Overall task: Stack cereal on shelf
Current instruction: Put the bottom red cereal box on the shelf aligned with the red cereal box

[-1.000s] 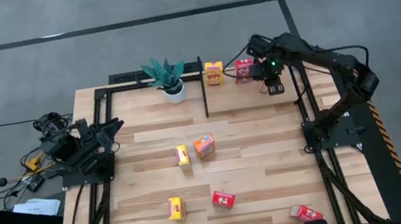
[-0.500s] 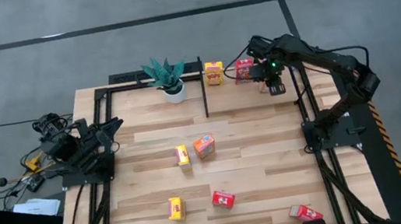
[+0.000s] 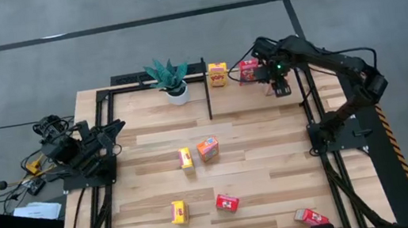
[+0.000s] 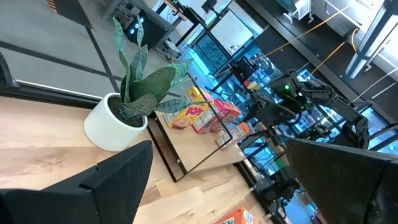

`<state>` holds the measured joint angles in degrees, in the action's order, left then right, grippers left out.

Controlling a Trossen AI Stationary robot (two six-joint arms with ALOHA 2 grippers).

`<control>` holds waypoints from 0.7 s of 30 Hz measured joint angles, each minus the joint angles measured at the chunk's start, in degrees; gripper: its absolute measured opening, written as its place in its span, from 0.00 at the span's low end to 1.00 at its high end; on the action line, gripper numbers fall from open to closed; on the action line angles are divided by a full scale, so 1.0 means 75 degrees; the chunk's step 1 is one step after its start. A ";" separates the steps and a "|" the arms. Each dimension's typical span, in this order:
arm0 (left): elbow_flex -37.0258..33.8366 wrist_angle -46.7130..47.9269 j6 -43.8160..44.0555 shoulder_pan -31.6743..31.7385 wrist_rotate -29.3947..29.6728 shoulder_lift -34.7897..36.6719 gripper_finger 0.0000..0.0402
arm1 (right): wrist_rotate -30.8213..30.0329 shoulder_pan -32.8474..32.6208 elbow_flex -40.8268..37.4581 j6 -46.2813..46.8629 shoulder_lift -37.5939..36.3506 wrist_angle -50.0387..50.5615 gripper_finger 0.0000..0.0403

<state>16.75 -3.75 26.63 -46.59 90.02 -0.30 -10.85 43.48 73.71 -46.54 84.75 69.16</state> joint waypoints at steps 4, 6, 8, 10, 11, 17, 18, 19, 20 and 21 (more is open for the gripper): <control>0.0000 0.0000 0.0000 0.0000 0.0000 0.0000 0.89 | -0.0220 0.0000 0.0003 0.0005 -0.0339 0.0097 0.65; 0.0000 0.0000 0.0000 0.0000 0.0000 0.0000 0.89 | -0.0251 0.0000 0.0006 0.0038 -0.0565 0.0129 0.65; 0.0000 0.0000 0.0000 0.0000 0.0000 0.0000 0.89 | -0.0288 0.0000 0.0006 0.0171 -0.0791 0.0122 0.65; 0.0000 0.0003 0.0000 0.0000 0.0000 0.0000 0.89 | -0.0366 0.0000 0.0006 0.0405 -0.1048 0.0123 0.65; 0.0000 0.0003 -0.0005 0.0000 0.0000 0.0002 0.89 | -0.0370 0.0000 0.0008 0.0590 -0.1178 0.0126 0.65; 0.0000 0.0003 -0.0055 0.0000 0.0000 0.0001 0.89 | -0.0127 -0.0377 0.0021 0.2673 -0.2060 0.0949 0.65; 0.0000 0.0003 -0.0055 0.0000 0.0000 0.0000 0.89 | 0.0073 -0.0574 0.0021 0.3160 -0.2215 0.1201 0.65; 0.0000 0.0004 -0.0052 0.0000 0.0000 0.0000 0.89 | 0.0317 -0.0816 0.0021 0.3735 -0.2369 0.1454 0.65; 0.0000 0.0004 -0.0058 0.0000 0.0000 0.0000 0.89 | 0.0596 -0.1113 0.0021 0.4358 -0.2534 0.1712 0.65; 0.0000 0.0005 -0.0068 0.0000 0.0000 0.0002 0.89 | 0.0886 -0.1455 0.0021 0.5065 -0.2678 0.1977 0.65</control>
<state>16.75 -3.71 26.13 -46.59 90.02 -0.28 -4.20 32.57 73.87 -8.56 64.67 83.99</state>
